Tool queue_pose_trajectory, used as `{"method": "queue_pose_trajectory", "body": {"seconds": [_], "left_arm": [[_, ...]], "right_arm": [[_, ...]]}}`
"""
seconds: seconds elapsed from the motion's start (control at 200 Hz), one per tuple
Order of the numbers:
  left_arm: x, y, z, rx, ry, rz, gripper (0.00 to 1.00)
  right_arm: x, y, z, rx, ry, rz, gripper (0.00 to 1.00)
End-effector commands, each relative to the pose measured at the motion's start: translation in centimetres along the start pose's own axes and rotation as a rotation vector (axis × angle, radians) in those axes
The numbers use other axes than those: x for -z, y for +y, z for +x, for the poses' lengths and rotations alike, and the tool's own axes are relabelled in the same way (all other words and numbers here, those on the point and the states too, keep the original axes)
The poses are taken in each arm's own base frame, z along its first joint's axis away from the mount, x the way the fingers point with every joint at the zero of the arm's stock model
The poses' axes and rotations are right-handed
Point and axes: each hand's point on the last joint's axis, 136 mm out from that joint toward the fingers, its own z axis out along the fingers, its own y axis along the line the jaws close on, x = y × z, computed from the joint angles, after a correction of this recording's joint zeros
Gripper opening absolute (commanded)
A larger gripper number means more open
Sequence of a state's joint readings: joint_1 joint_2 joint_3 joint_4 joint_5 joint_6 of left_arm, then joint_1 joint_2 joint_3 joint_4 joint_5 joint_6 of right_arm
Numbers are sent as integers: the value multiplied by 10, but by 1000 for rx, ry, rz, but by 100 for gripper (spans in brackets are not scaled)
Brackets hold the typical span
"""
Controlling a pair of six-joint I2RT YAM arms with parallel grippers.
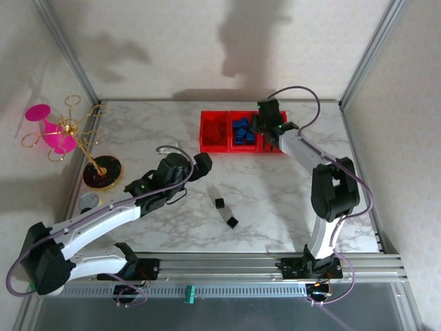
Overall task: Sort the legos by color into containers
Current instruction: Place the lego in the container, then pick up the lego from the bottom-center of the table.
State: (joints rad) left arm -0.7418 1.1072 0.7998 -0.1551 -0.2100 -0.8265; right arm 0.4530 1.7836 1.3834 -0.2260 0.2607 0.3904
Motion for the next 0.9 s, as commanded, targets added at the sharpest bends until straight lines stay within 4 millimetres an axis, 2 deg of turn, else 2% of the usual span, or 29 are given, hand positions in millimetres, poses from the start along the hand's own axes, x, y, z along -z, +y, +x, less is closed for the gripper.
{"method": "queue_pose_trajectory", "body": {"seconds": [0.0, 0.155, 0.285, 0.345, 0.481, 0.611, 0.691, 0.826, 0.896], "left_arm": [[9, 28, 2, -8, -12, -78, 100], [17, 48, 12, 20, -5, -103, 100], [23, 67, 20, 45, -7, -136, 99], [25, 75, 23, 55, -8, -152, 100], [30, 88, 28, 83, -12, -171, 100], [34, 97, 28, 101, -28, -195, 99], [35, 98, 28, 106, -33, -194, 100], [36, 99, 28, 108, -34, -194, 99], [36, 99, 28, 105, -33, -195, 99]], "right_arm": [[20, 15, 34, 14, 71, -45, 64], [47, 37, 83, 75, 155, -101, 65], [62, 47, 129, 127, 239, -118, 67], [72, 63, 156, 167, 278, -151, 68], [81, 77, 202, 188, 360, -184, 70], [85, 97, 234, 223, 407, -230, 71], [83, 102, 250, 246, 436, -221, 71], [80, 114, 265, 272, 450, -235, 68], [75, 111, 273, 284, 461, -197, 65]]}}
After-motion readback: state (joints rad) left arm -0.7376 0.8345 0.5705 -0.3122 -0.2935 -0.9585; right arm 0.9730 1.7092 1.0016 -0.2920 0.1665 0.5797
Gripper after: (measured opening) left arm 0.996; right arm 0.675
